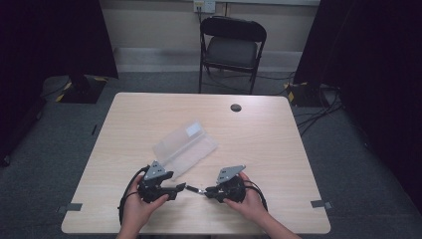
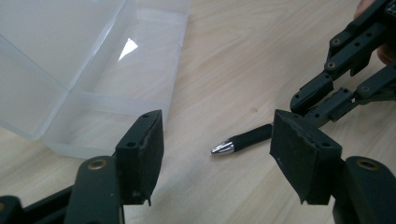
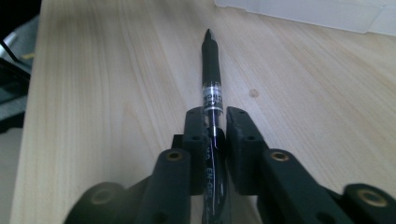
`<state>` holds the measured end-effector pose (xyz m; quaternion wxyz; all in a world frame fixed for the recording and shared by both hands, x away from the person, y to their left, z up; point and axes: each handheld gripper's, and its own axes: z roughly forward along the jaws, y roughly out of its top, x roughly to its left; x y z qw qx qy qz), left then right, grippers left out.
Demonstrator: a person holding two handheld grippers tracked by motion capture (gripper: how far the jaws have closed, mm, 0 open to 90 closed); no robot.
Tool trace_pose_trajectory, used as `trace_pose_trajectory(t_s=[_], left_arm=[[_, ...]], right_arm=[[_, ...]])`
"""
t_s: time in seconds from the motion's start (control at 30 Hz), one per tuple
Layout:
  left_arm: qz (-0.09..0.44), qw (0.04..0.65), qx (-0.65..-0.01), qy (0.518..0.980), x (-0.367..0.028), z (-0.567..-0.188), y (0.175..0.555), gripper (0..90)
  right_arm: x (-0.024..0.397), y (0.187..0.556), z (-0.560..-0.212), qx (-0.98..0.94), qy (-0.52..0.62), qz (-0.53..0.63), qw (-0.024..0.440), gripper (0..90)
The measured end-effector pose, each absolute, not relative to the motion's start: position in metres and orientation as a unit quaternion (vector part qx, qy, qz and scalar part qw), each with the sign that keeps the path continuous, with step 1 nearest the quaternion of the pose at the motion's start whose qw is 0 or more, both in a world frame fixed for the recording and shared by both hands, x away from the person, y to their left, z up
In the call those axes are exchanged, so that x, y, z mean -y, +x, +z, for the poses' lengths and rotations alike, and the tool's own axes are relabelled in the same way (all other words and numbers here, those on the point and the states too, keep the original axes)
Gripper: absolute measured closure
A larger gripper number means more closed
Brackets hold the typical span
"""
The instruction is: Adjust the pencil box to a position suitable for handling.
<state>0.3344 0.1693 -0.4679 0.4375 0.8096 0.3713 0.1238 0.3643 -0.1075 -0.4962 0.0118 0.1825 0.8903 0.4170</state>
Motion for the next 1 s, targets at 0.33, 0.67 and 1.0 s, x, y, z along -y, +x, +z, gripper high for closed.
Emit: trace_pose_trajectory(t_s=[0.33,0.67,1.0], left_arm=[[0.112,0.438,-0.341,0.824,-0.159,-0.476,0.334,31.6],[0.105,0.441,-0.317,0.833,-0.149,-0.479,0.339,30.0],[0.101,0.428,-0.292,0.849,-0.143,-0.485,0.341,29.4]], right_arm=[[0.133,0.368,-0.483,-0.875,0.207,0.437,0.016,39.7],[0.205,0.382,-0.487,-0.871,0.283,0.392,0.093,19.7],[0.223,0.386,-0.500,-0.867,0.292,0.382,0.130,14.7]])
